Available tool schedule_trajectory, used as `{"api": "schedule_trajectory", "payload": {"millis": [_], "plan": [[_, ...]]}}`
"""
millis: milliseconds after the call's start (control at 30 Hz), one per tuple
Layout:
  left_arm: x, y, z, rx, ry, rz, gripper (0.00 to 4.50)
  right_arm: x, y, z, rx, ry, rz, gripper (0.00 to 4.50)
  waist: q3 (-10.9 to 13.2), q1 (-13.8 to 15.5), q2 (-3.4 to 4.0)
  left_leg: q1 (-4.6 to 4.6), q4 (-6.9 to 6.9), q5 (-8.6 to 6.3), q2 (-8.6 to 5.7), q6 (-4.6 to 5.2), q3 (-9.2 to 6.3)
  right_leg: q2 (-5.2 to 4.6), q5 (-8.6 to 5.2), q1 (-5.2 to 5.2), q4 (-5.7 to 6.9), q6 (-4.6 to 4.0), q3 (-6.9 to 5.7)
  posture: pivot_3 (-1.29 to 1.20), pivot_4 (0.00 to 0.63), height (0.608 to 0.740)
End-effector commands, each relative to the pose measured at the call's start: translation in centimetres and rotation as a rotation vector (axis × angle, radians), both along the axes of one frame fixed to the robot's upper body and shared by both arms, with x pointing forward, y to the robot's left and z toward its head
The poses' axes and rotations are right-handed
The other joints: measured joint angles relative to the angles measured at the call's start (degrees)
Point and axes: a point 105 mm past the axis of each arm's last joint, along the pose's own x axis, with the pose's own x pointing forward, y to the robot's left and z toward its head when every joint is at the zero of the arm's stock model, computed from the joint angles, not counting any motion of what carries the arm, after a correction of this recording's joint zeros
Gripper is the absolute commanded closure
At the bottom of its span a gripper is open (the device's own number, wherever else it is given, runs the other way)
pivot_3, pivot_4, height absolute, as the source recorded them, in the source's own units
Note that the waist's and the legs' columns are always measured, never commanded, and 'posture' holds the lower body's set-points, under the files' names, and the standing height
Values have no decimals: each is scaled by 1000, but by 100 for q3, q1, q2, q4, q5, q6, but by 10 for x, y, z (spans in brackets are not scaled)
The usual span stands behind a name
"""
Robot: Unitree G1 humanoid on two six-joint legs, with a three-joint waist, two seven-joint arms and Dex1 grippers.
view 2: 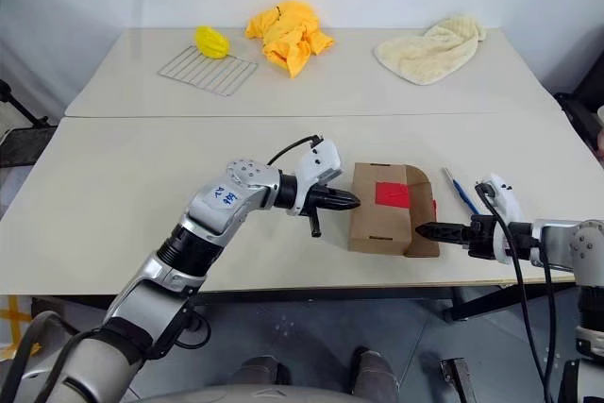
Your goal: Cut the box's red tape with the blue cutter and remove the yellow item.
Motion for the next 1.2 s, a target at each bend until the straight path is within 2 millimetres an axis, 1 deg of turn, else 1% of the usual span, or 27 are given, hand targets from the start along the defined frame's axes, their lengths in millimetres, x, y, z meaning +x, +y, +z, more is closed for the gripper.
{"api": "schedule_trajectory", "payload": {"millis": [33, 200, 400, 567, 667, 833, 900, 967, 1100, 1200], "plan": [[-12, -5, -17, 74, 50, -46, 4500, 5, 12, -3, 64, -9, 42, 71, 0, -15, 0, 1, 0, 0, 0, 0, 0, 0, 0, 1, 0, 0, 0, 0, 150, 740], [-15, -7, -19, 83, 57, -61, 4500, 12, 27, -4, 137, -12, 97, 71, 0, -103, -1, 4, 0, 0, 1, 0, 1, 0, 0, 3, 3, 0, 1, 0, 150, 740], [-14, -7, -21, 89, 60, -59, 4500, 23, 38, -4, 175, -18, 141, 71, 0, -199, 0, 11, -3, 1, 5, -2, 6, 3, 0, 2, 8, 0, 5, 0, 150, 740], [-12, -6, -22, 92, 60, -55, 4500, 21, 46, -10, 178, 6, 196, 71, 0, -263, 0, 13, -2, 1, 9, -2, 7, 5, 0, 3, 12, 0, 6, 0, 150, 740], [-12, -6, -23, 93, 60, -52, 4500, 20, 47, -13, 166, 14, 200, 71, 0, -272, 0, 13, -3, 1, 11, -4, 7, 6, 0, 2, 12, 0, 6, 0, 150, 740], [-11, -5, -25, 93, 61, -48, 4500, 21, 41, -15, 145, 17, 163, 71, -1, -272, 0, 14, -2, 1, 12, -4, 7, 6, 0, 3, 12, 0, 7, 0, 150, 740], [-10, -5, -25, 92, 60, -45, 4500, 17, 43, -14, 142, 12, 183, 71, -1, -269, 0, 14, -2, 1, 12, -4, 7, 6, 0, 3, 13, 0, 7, 0, 150, 740], [-10, -5, -25, 90, 58, -42, 4500, 18, 47, -11, 170, -4, 181, 71, -1, -268, 0, 14, -2, 1, 12, -5, 7, 6, 0, 3, 13, 0, 7, 0, 150, 740], [-10, -6, -25, 87, 56, -41, 4500, 17, 54, -10, 187, -16, 208, 892, -1, -273, 1, 14, -2, 1, 13, -5, 8, 6, 0, 2, 13, 0, 7, 0, 150, 740], [-9, -7, -26, 85, 55, -41, 4500, 17, 58, -11, 187, -10, 220, 1934, -1, -273, 1, 14, -2, 1, 13, -5, 9, 6, 0, 2, 13, 0, 8, 0, 150, 740]]}}
